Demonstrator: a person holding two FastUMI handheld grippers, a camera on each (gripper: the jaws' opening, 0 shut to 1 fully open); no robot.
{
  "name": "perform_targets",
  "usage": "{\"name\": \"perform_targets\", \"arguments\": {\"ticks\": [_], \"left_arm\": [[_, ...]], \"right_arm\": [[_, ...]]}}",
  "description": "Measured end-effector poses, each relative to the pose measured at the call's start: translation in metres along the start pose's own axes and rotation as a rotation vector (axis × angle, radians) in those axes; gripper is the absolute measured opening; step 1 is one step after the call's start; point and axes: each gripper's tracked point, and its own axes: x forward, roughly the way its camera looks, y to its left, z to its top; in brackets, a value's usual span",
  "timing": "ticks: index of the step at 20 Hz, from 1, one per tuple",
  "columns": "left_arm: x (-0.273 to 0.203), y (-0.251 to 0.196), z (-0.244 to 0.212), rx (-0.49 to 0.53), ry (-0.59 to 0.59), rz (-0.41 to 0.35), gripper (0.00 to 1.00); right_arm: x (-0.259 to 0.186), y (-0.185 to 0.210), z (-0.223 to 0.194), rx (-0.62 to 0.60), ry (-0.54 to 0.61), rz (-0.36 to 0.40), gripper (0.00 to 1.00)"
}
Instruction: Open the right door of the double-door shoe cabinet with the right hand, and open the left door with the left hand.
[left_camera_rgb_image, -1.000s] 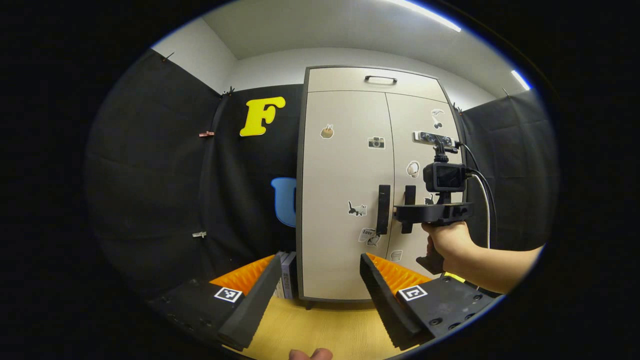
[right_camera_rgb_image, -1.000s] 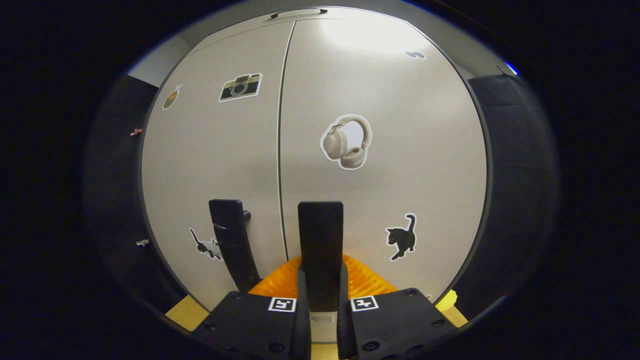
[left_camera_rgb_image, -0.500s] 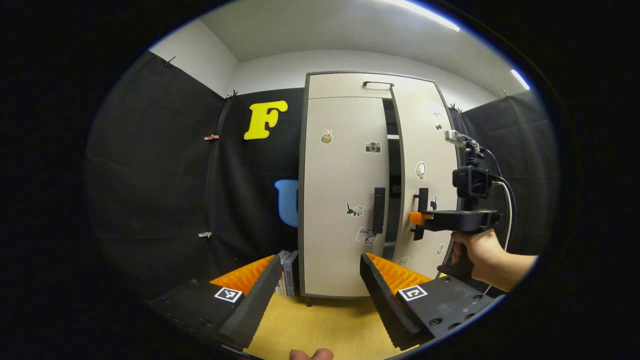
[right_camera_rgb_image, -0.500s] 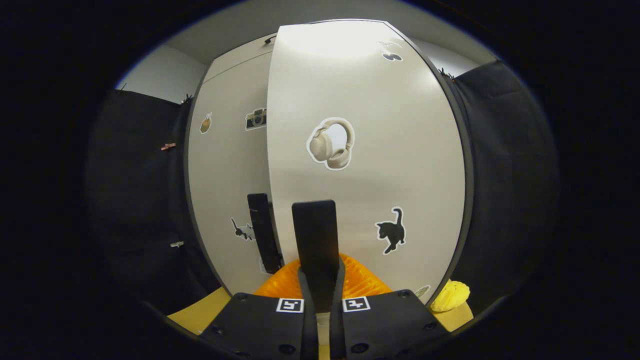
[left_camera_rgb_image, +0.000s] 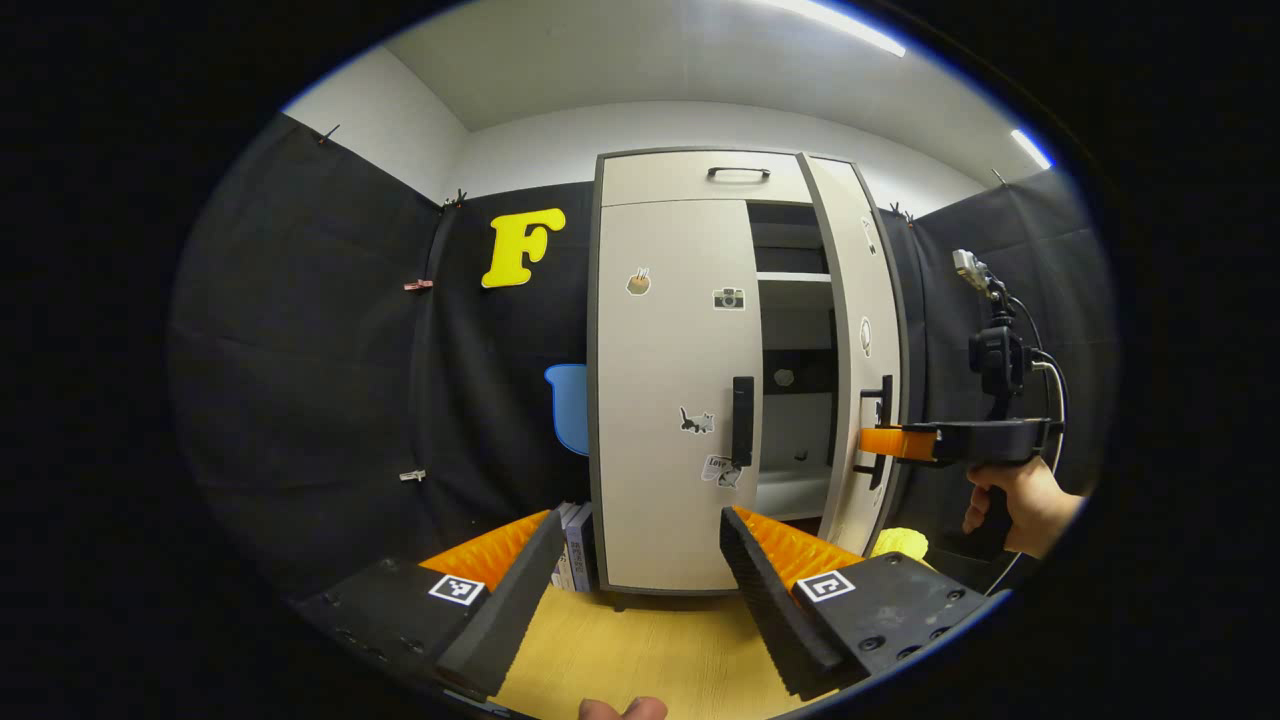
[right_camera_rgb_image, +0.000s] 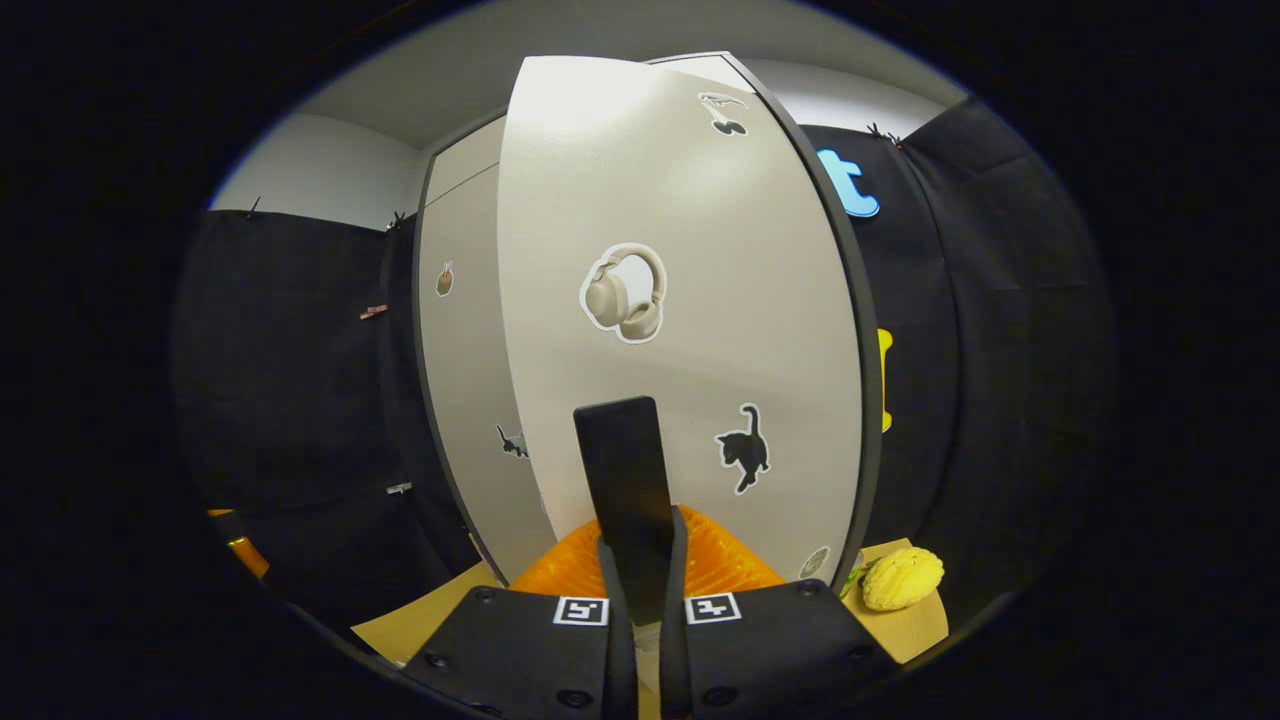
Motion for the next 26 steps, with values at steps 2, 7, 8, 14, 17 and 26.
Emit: {"name": "perform_targets", "arguments": {"ticks": [2, 7, 8, 14, 17, 26], "left_arm": [[-0.001, -0.005, 0.001, 0.004, 0.000, -0.011, 0.98], [0.002, -0.023, 0.001, 0.003, 0.005, -0.048, 0.98], [0.002, -0.026, 0.002, 0.001, 0.004, -0.057, 0.98], [0.004, -0.040, 0.006, -0.005, -0.006, -0.089, 0.98], [0.007, -0.048, 0.005, -0.012, -0.005, -0.103, 0.98], [0.019, -0.082, 0.007, -0.008, -0.003, -0.158, 0.98]], "right_arm": [[-0.007, -0.004, 0.002, 0.014, -0.004, 0.000, 0.13], [-0.019, -0.016, 0.006, -0.020, -0.013, -0.024, 0.13], [-0.020, -0.020, 0.006, -0.026, -0.011, -0.032, 0.12], [-0.033, -0.039, 0.009, -0.018, -0.022, -0.082, 0.13], [-0.038, -0.048, 0.013, -0.018, -0.024, -0.120, 0.23], [-0.054, -0.101, 0.025, -0.099, -0.051, -0.299, 0.33]]}}
